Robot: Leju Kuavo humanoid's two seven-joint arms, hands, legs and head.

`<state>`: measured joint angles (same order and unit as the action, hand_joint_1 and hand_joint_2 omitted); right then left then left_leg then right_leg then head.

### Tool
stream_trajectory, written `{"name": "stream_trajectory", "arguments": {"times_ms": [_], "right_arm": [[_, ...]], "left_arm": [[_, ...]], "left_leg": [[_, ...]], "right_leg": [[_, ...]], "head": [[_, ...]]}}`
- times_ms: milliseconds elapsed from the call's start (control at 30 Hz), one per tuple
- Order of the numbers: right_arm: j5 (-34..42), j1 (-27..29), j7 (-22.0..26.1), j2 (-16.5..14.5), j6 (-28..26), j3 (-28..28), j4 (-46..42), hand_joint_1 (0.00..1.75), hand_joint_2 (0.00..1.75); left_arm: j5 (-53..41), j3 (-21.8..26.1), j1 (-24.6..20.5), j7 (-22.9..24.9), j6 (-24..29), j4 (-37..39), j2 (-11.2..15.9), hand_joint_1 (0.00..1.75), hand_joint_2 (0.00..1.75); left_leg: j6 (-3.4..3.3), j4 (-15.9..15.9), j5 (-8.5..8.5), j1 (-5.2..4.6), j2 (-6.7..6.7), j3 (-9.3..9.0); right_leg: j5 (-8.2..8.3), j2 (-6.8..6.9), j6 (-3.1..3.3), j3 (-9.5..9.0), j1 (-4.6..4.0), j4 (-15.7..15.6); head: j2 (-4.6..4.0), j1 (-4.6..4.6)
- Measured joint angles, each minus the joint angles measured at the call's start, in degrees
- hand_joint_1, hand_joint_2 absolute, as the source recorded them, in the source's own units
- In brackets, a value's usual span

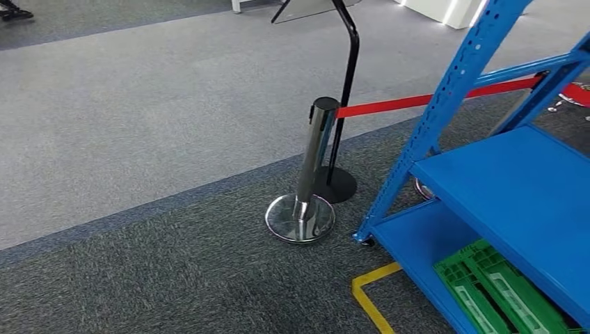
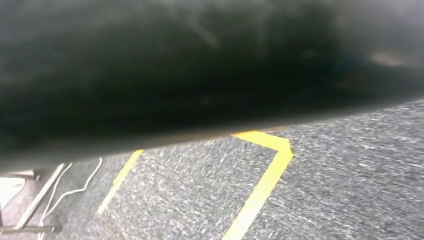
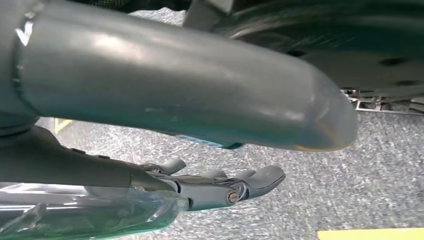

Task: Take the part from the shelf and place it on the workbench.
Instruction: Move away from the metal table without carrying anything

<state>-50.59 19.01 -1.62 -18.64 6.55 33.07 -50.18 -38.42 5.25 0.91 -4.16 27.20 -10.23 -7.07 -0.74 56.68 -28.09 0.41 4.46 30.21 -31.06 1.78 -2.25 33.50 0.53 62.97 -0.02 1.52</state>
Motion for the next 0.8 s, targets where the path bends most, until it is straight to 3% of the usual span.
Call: {"name": "stream_trajectory", "arguments": {"times_ms": [67,100,167,233,300,367,400,433,467,533,600,667,733,800], "right_arm": [[-0.4,-0.2,0.2,0.0,0.1,0.3,0.1,0.0,0.0],[-0.5,-0.3,0.3,0.0,0.1,0.5,0.1,0.0,0.0],[-0.7,-0.2,0.3,0.0,0.2,0.9,0.2,0.0,0.0],[-1.1,-0.2,0.4,0.0,0.2,1.2,0.3,0.0,0.0],[-1.6,-0.5,0.6,0.0,0.4,1.5,0.4,0.0,0.0],[-2.0,-0.7,0.9,0.0,0.6,1.7,0.6,0.0,0.0],[-2.1,-0.7,0.9,0.0,0.6,1.9,0.7,0.0,0.0],[-2.3,-0.7,1.0,0.0,0.6,2.1,0.8,0.0,0.0],[-2.3,-0.7,1.0,0.0,0.7,2.2,0.8,0.0,0.0],[-2.4,-0.8,1.0,0.0,0.8,2.4,1.0,0.0,0.0],[-2.4,-0.8,1.1,0.0,0.9,2.5,1.0,0.0,0.0],[-2.4,-0.7,1.2,0.0,1.1,2.7,1.2,0.0,0.0],[-2.4,-0.7,1.2,0.0,1.2,2.9,1.3,0.0,0.0],[-2.4,-0.8,1.2,0.0,1.2,3.0,1.3,0.0,0.0]], "left_arm": [[0.1,0.0,0.1,-0.2,0.0,0.0,-0.2,0.0,0.0],[0.1,0.0,0.0,-0.2,0.0,0.0,-0.2,0.0,0.0],[0.1,0.0,-0.1,-0.3,0.0,0.0,-0.3,0.0,0.0],[0.2,0.1,-0.2,-0.4,0.0,0.0,-0.4,0.0,0.0],[0.2,0.1,0.0,-0.5,0.0,0.0,-0.3,0.0,0.0],[0.2,0.1,0.2,-0.7,0.0,0.0,-0.2,0.0,0.0],[0.2,0.1,0.2,-0.8,-0.1,0.0,-0.2,0.0,0.0],[0.2,0.1,0.2,-0.8,-0.1,0.0,-0.2,0.0,0.0],[0.1,0.1,0.3,-0.9,-0.1,0.0,-0.2,0.0,0.0],[0.0,0.1,0.3,-0.9,-0.1,0.0,-0.1,0.0,0.0],[-0.1,0.1,0.2,-0.9,-0.1,0.0,0.1,0.0,0.0],[-0.2,0.1,0.0,-0.9,-0.1,0.0,0.0,0.0,0.0],[-0.2,0.2,0.0,-0.9,-0.1,0.0,0.0,0.0,0.0],[-0.4,0.2,0.1,-0.9,-0.1,0.0,0.0,0.0,0.0]], "left_leg": [[0.58,0.1,-0.25,-0.19,0.92,-0.36],[0.95,0.1,-0.33,-0.22,1.31,-0.58],[1.67,0.1,-0.52,0.03,1.84,-0.97],[2.31,1.9,-2.2,0.28,0.15,-0.51],[2.68,8.1,-5.97,0.41,-2.62,2.03],[2.77,14.9,-8.56,0.44,-3.74,5.2],[2.72,16.0,-8.21,0.43,-3.93,5.92],[2.58,15.0,-6.71,0.43,-4.1,5.72],[2.37,12.1,-4.37,0.43,-4.57,4.65],[1.73,4.8,-0.41,0.53,-7.41,1.91],[1.3,1.0,0.38,0.59,-9.54,0.47],[0.95,0.3,0.11,0.61,-8.8,0.23],[0.34,-0.4,0.38,0.7,-7.28,0.0],[-0.13,-0.7,0.45,0.6,-5.46,-0.16]], "right_leg": [[1.58,1.63,0.59,-3.03,-0.21,-5.3],[1.61,1.75,0.91,-3.31,-0.34,-6.0],[1.85,0.65,1.58,-3.42,-0.36,-6.1],[2.29,-0.4,2.31,-3.72,-0.13,-6.4],[2.62,-1.66,2.77,-3.75,-0.01,-6.5],[2.7,-3.18,2.91,-3.71,-0.1,-6.4],[2.69,-3.99,2.91,-3.77,-0.15,-6.4],[2.68,-4.8,2.9,-3.87,-0.19,-6.4],[2.66,-5.62,2.87,-3.99,-0.21,-6.4],[2.54,-7.15,2.67,-3.97,-0.26,-6.2],[2.5,-8.44,2.07,-3.29,-0.18,-6.0],[2.61,-9.46,1.23,-2.55,0.03,-6.0],[1.49,-7.61,0.64,-1.55,0.05,-4.5],[-1.97,-4.11,0.28,1.41,0.02,1.4]], "head": [[0.0,-0.21],[0.0,-0.31],[0.0,-0.44],[0.0,-0.63],[0.0,-0.88],[0.0,-0.9],[0.0,-0.91],[0.0,-0.89],[0.0,-0.9],[0.0,-0.89],[0.0,-0.92],[0.0,-0.95],[0.0,-0.71],[0.0,-0.32]]}}
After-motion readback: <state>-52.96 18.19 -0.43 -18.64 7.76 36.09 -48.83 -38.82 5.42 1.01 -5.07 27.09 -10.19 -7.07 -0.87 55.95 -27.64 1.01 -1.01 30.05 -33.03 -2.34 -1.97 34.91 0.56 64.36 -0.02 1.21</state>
